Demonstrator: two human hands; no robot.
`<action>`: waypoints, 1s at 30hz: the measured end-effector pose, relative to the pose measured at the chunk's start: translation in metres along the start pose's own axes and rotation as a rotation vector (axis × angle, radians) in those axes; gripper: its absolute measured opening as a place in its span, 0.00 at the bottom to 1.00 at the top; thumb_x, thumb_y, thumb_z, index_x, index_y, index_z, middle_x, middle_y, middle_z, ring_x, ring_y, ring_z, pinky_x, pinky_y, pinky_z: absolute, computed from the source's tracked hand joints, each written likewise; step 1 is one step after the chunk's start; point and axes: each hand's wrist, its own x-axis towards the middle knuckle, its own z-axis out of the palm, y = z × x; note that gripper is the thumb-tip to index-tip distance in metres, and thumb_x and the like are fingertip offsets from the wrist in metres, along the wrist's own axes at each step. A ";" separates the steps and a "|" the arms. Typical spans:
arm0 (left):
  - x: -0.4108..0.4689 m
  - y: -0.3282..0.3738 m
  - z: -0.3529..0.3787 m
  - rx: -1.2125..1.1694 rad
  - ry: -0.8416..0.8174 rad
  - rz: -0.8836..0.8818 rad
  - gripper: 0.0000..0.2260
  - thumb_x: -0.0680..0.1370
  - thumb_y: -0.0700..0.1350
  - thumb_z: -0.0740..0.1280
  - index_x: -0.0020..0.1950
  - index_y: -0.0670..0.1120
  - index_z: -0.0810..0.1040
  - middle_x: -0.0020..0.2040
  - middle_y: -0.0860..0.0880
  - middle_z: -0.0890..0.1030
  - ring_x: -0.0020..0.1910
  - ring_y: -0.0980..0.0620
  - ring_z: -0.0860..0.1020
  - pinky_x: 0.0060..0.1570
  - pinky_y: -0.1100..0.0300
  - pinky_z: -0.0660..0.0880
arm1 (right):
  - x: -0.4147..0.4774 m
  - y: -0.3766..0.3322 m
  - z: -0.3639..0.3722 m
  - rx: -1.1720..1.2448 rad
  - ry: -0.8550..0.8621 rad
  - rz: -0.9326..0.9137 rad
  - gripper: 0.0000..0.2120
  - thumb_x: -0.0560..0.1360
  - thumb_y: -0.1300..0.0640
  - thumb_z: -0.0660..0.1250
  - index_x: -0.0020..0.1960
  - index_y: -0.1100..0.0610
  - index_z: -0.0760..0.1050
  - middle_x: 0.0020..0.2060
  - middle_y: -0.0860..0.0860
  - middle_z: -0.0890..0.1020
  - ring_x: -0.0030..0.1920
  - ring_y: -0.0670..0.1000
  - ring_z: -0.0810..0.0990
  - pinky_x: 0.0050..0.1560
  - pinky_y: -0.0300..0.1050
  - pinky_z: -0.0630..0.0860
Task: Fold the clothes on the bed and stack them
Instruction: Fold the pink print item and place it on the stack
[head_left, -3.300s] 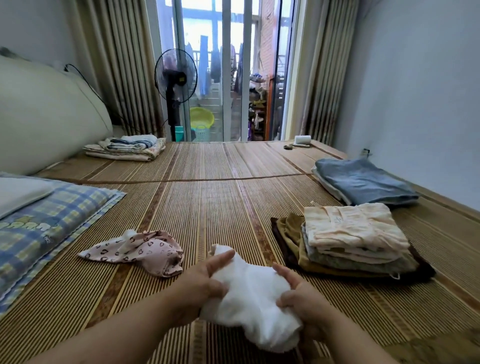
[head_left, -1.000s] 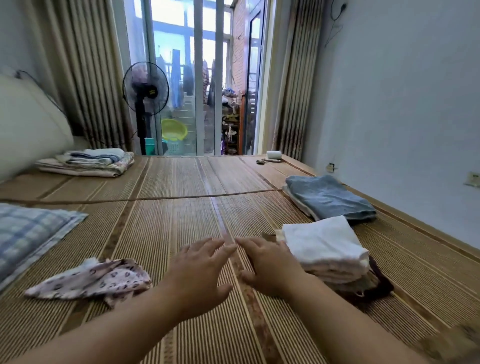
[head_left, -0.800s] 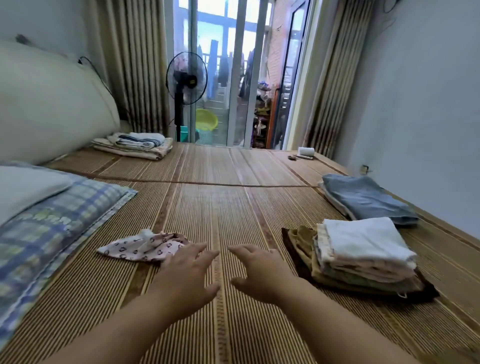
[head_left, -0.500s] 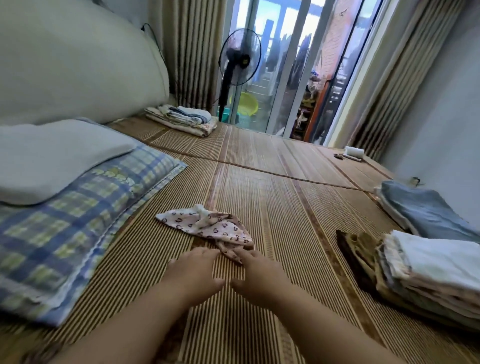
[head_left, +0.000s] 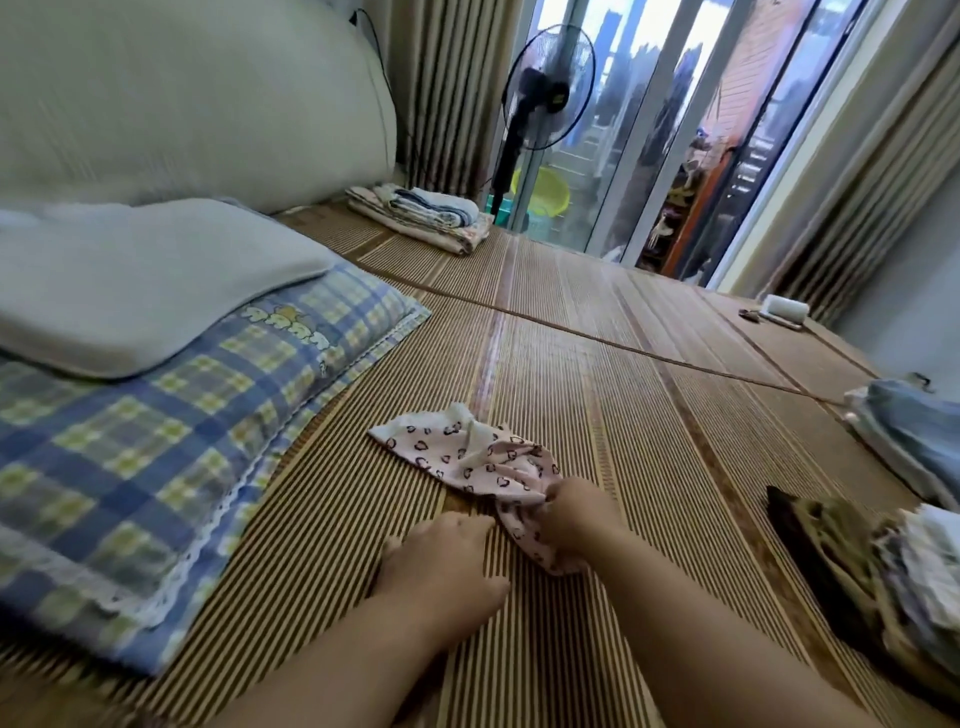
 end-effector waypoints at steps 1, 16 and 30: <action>-0.001 0.003 0.000 -0.022 0.006 0.022 0.30 0.73 0.62 0.65 0.72 0.59 0.62 0.72 0.56 0.67 0.71 0.53 0.65 0.71 0.42 0.60 | -0.008 0.002 -0.005 0.141 -0.019 -0.003 0.07 0.77 0.55 0.63 0.47 0.52 0.79 0.42 0.51 0.83 0.43 0.50 0.82 0.47 0.50 0.81; -0.063 0.098 -0.002 -0.264 0.222 0.397 0.08 0.73 0.51 0.57 0.47 0.55 0.74 0.40 0.55 0.80 0.41 0.53 0.78 0.38 0.56 0.76 | -0.170 0.070 -0.122 1.433 0.245 -0.174 0.08 0.79 0.64 0.61 0.48 0.57 0.79 0.39 0.55 0.79 0.34 0.49 0.80 0.30 0.42 0.80; -0.098 0.120 -0.028 -0.517 -0.060 0.415 0.08 0.69 0.60 0.71 0.45 0.61 0.78 0.40 0.58 0.82 0.38 0.60 0.81 0.37 0.61 0.78 | -0.193 0.136 -0.091 0.324 0.626 -0.375 0.09 0.71 0.46 0.71 0.35 0.43 0.72 0.32 0.43 0.78 0.34 0.40 0.77 0.34 0.32 0.71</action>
